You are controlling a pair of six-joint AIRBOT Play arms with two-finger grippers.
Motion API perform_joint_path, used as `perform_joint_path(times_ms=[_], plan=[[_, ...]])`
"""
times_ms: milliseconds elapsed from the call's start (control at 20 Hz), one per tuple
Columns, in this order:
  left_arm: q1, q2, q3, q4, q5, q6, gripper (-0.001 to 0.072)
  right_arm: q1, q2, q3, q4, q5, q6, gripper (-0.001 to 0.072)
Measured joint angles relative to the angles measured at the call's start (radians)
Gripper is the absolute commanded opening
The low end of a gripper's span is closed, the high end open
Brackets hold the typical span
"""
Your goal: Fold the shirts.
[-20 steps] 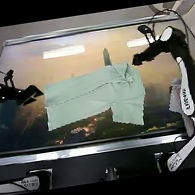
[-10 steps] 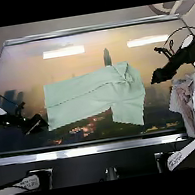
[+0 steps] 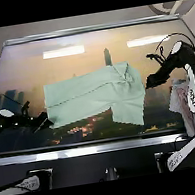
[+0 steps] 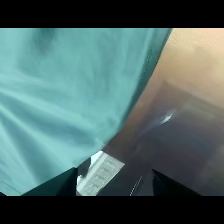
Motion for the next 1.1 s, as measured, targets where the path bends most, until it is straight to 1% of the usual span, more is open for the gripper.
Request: perform_joint_path(times_ms=[100,150,200,250,300,350,500,600,700,800,900,1000,1100], plan=[[-0.005,0.001,-0.002,-0.006,0.009,-0.006,0.0029,0.018,-0.01,-0.031,0.011,-0.012,-0.005,0.0406],[-0.007,0.001,-0.002,-0.007,0.011,-0.007,0.0028,0.025,-0.016,-0.043,0.013,-0.028,-0.005,0.0382],[-0.008,0.002,-0.002,-0.008,0.012,-0.009,0.0028,0.03,-0.023,-0.053,0.011,-0.045,-0.004,0.0374],[-0.01,0.002,-0.002,-0.008,0.012,-0.01,0.0028,0.034,-0.031,-0.06,0.009,-0.063,0.002,0.0311],[-0.011,0.004,-0.002,-0.008,0.013,-0.01,0.0028,0.042,-0.039,-0.066,0.011,-0.076,0.007,0.0187],[-0.012,0.006,-0.002,-0.008,0.014,-0.011,0.0028,0.048,-0.045,-0.069,0.014,-0.083,0.014,0.0016],[-0.014,0.023,0.012,-0.006,0.019,-0.014,0.0024,0.052,-0.048,-0.075,0.017,-0.105,0.028,0.0015],[-0.014,0.069,0.059,-0.011,0.024,-0.015,0.0024,0.056,-0.005,-0.067,0.021,-0.129,-0.003,0.0015],[-0.013,0.155,0.158,-0.016,0.029,-0.018,0.0025,0.056,0.082,-0.029,0.023,-0.141,-0.04,0.0016],[-0.006,0.274,0.319,-0.016,0.058,-0.022,0.0026,0.058,0.219,0.042,0.015,-0.18,-0.064,0.0017],[-0.003,0.393,0.499,-0.011,0.108,-0.022,0.0026,0.058,0.401,0.119,0.004,-0.236,-0.085,0.0017],[-0.001,0.514,0.669,-0.004,0.185,-0.031,0.0026,0.058,0.609,0.169,-0.013,-0.322,-0.099,0.0016],[0.0,0.63,0.782,0.002,0.248,-0.048,0.0026,0.058,0.8,0.194,-0.041,-0.411,-0.104,0.0016]])
